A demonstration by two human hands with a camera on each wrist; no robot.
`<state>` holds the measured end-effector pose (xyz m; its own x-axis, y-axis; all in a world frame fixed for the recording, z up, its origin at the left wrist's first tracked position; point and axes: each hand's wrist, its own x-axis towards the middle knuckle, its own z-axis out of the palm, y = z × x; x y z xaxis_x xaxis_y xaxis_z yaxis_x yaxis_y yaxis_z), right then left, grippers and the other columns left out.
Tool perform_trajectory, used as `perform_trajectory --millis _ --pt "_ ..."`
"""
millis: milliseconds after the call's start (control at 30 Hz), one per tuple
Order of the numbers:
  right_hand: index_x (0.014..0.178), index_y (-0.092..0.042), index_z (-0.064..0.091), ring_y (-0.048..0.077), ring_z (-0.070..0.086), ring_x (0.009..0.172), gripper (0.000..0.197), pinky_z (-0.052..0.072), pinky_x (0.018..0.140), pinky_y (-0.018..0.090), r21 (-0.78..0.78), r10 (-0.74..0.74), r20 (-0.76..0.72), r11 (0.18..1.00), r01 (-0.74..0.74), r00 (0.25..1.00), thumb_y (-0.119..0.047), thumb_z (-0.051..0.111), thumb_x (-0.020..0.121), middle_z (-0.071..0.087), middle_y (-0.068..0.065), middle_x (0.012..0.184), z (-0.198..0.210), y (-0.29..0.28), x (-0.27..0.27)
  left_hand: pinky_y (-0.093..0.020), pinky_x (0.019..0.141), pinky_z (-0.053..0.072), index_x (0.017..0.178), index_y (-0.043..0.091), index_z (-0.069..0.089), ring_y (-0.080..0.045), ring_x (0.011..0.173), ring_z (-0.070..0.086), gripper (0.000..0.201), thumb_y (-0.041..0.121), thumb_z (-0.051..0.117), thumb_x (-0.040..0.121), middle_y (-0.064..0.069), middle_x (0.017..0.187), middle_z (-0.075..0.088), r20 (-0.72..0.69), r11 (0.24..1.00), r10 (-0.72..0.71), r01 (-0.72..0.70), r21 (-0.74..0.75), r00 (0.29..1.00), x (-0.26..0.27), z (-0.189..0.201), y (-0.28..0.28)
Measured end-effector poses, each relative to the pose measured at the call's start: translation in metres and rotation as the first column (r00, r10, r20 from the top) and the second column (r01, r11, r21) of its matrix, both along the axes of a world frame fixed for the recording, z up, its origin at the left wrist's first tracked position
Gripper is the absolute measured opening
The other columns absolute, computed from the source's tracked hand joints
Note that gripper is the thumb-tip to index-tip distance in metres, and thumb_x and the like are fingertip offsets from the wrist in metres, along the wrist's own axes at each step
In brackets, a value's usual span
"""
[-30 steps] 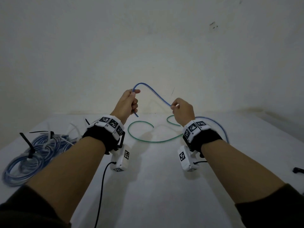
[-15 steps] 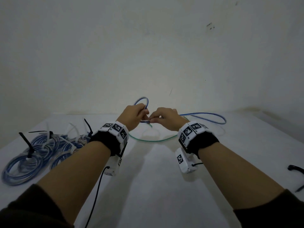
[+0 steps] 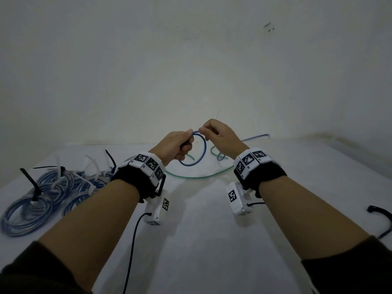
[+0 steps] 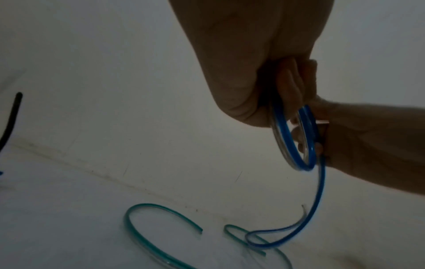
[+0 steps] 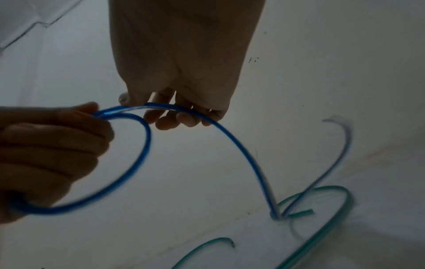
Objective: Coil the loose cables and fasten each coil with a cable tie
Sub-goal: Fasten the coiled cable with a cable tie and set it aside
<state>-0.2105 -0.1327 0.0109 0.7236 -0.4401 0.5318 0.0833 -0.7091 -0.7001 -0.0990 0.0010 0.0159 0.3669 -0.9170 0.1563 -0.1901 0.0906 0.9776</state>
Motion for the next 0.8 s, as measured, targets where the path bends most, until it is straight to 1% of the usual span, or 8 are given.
perform_trajectory --millis 67,133,200,333,533,633,700,800 --pt "0.09 -0.009 0.054 0.005 0.046 0.061 0.014 0.038 0.064 0.017 0.007 -0.034 -0.04 0.999 0.034 0.999 -0.022 0.05 0.095 0.053 -0.004 0.069 -0.006 -0.009 -0.005 -0.015 0.037 0.022 0.069 0.017 0.043 -0.006 0.04 0.023 0.036 0.034 0.036 0.1 0.008 0.046 0.033 -0.089 0.997 0.04 -0.046 -0.056 0.995 0.002 0.004 0.001" --pt "0.094 -0.011 0.05 0.017 0.049 0.07 0.004 0.041 0.07 0.03 0.038 -0.062 -0.076 0.997 0.065 0.995 -0.014 0.047 0.096 0.054 -0.003 0.071 -0.014 -0.02 -0.01 -0.015 0.035 0.021 0.067 0.017 0.041 -0.006 0.038 0.021 0.038 0.036 0.035 0.1 0.009 0.044 0.03 -0.166 0.992 0.076 -0.092 -0.089 0.983 0.006 0.008 0.003" --pt "0.098 -0.012 0.046 0.022 0.05 0.074 0.01 0.043 0.073 0.035 0.059 -0.096 -0.113 0.993 0.103 0.989 -0.002 0.044 0.094 0.055 0.001 0.076 -0.022 -0.027 -0.015 -0.015 0.035 0.02 0.066 0.016 0.04 -0.005 0.037 0.021 0.04 0.035 0.033 0.1 0.01 0.043 0.028 -0.257 0.987 0.082 -0.113 -0.111 0.963 0.011 0.012 0.005" --pt "0.098 -0.007 0.048 0.021 0.055 0.079 0.006 0.043 0.073 0.026 0.079 -0.218 -0.121 0.97 0.229 0.968 -0.003 0.045 0.094 0.059 0.008 0.088 -0.032 -0.031 -0.021 -0.015 0.036 0.021 0.068 0.015 0.042 -0.004 0.035 0.024 0.035 0.025 0.027 0.098 0.01 0.042 0.029 -0.424 0.978 0.034 -0.118 -0.174 0.905 0.018 0.014 0.007" --pt "0.102 -0.005 0.049 0.026 0.053 0.09 0.01 0.04 0.074 0.031 0.004 -0.374 -0.228 0.923 0.385 0.899 -0.005 0.045 0.094 0.057 0.012 0.099 -0.041 -0.042 -0.018 -0.015 0.04 0.026 0.072 0.017 0.045 -0.004 0.037 0.027 0.034 0.025 0.029 0.101 0.01 0.045 0.033 -0.512 0.935 0.068 -0.233 -0.266 0.856 0.023 0.013 0.006" --pt "0.104 -0.002 0.053 0.029 0.055 0.095 0.013 0.043 0.08 0.035 -0.042 -0.476 -0.129 0.879 0.475 0.87 -0.004 0.048 0.093 0.059 0.016 0.104 -0.039 -0.041 -0.014 -0.016 0.04 0.028 0.071 0.016 0.045 -0.005 0.037 0.028 0.034 0.023 0.028 0.1 0.009 0.045 0.034 -0.563 0.905 0.081 -0.297 -0.304 0.822 0.027 0.014 0.004" --pt "0.101 -0.002 0.055 0.029 0.055 0.089 0.011 0.044 0.077 0.038 -0.014 -0.521 -0.057 0.854 0.521 0.852 -0.005 0.048 0.093 0.06 0.018 0.1 -0.039 -0.042 -0.012 -0.017 0.041 0.029 0.071 0.015 0.046 -0.007 0.038 0.028 0.033 0.019 0.027 0.098 0.008 0.046 0.035 -0.588 0.893 0.082 -0.321 -0.314 0.805 0.028 0.014 0.003" --pt "0.095 -0.001 0.06 0.029 0.056 0.081 0.014 0.048 0.077 0.042 0.098 -0.476 0.037 0.876 0.471 0.878 -0.003 0.047 0.092 0.061 0.017 0.089 -0.037 -0.042 -0.009 -0.018 0.046 0.033 0.074 0.015 0.046 -0.009 0.041 0.033 0.03 0.014 0.027 0.097 0.007 0.048 0.04 -0.553 0.887 0.072 -0.307 -0.345 0.83 0.027 0.014 -0.001"
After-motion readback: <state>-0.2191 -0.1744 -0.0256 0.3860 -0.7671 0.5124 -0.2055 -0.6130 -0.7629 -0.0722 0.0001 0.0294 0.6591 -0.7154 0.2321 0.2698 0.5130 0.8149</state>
